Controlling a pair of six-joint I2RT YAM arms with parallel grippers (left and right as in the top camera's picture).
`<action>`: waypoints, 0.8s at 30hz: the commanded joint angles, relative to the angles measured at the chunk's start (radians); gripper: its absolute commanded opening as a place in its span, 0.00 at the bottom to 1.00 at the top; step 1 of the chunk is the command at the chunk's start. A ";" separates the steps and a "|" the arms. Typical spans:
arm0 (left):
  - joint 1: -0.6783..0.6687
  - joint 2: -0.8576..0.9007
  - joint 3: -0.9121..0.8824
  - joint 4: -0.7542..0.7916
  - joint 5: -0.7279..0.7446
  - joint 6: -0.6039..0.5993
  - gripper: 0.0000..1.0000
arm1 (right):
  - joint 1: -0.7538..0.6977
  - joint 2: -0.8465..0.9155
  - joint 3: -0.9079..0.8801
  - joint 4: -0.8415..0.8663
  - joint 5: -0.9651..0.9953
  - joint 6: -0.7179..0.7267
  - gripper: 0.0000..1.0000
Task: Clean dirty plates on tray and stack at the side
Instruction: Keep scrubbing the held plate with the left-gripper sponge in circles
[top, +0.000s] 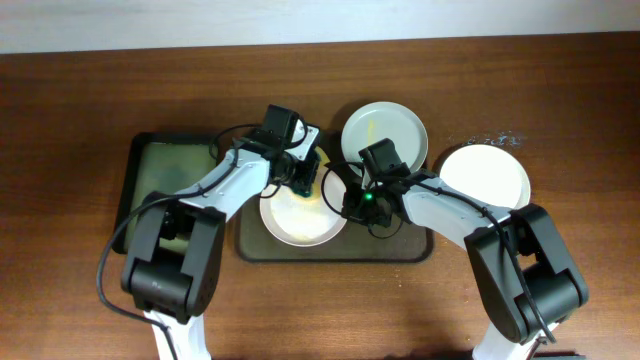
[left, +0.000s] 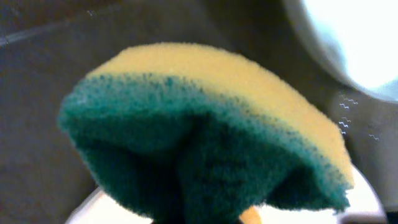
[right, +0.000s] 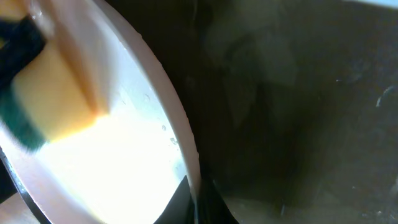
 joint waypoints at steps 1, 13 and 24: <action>-0.002 0.034 0.006 0.030 -0.266 -0.095 0.00 | -0.008 0.029 -0.013 -0.008 0.013 -0.004 0.04; -0.003 0.034 0.023 -0.245 -0.352 -0.341 0.00 | -0.008 0.029 -0.013 -0.007 0.017 -0.004 0.04; -0.007 0.034 0.048 -0.356 0.360 0.047 0.00 | -0.008 0.029 -0.013 -0.007 0.017 -0.004 0.04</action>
